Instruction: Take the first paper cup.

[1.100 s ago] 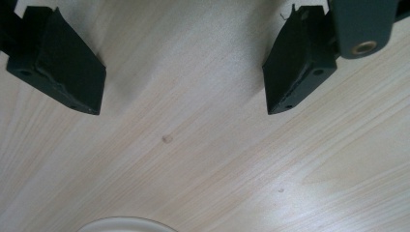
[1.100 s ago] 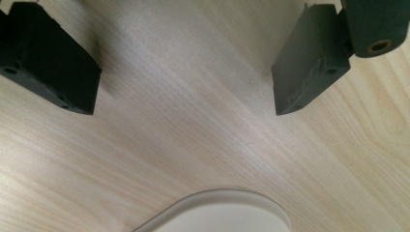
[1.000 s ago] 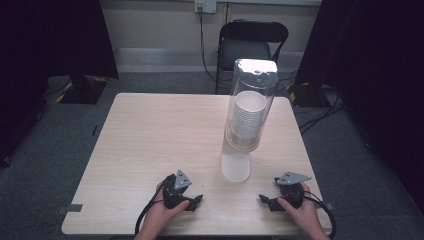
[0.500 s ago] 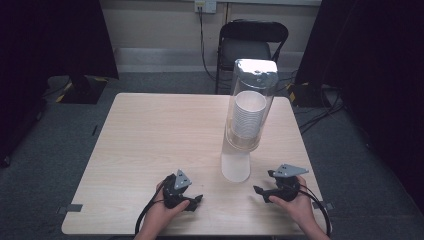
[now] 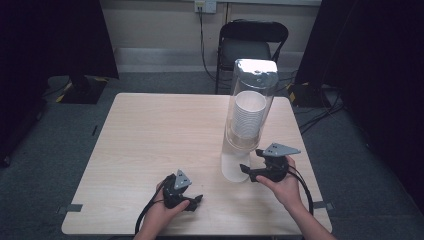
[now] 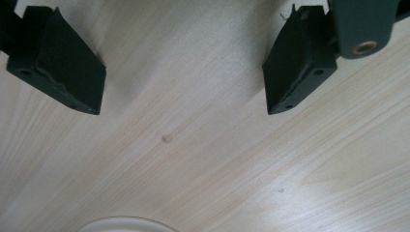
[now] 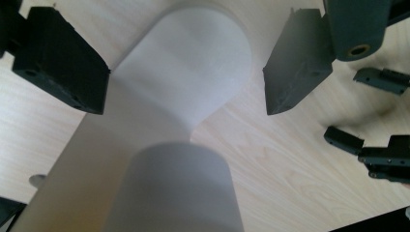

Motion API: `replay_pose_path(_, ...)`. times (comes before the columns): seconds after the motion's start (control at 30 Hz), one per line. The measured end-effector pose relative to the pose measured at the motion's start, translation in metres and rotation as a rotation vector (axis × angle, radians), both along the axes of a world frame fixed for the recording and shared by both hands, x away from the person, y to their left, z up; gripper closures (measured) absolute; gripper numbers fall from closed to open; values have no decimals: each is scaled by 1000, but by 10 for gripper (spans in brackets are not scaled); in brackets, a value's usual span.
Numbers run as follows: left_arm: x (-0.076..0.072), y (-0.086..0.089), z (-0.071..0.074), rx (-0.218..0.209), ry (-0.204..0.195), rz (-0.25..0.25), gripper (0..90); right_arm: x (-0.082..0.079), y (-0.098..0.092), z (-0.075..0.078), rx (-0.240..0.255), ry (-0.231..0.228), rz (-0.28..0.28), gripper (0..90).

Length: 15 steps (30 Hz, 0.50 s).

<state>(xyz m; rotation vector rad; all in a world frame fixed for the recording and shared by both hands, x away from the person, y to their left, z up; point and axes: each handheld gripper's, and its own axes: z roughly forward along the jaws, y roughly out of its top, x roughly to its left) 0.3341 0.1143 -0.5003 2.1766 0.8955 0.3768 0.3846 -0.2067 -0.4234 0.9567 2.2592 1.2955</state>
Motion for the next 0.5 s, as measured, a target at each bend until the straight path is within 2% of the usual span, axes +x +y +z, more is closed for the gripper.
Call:
replay_pose_path(0.17,0,0,0,0,0,0,147,7,6,4,26,3,5,156)
replay_pose_path(0.2,0,0,0,0,0,0,147,10,8,5,23,-10,-5,157)
replay_pose_path(0.27,0,0,0,0,0,0,147,13,11,6,44,-8,-4,161)
replay_pose_path(0.37,0,0,0,0,0,0,147,16,14,7,46,-14,-8,167)
replay_pose_path(0.43,0,0,0,0,0,0,147,19,17,9,55,-35,-18,191)
replay_pose_path(0.5,0,0,0,0,0,0,147,20,17,9,61,-31,-17,217)
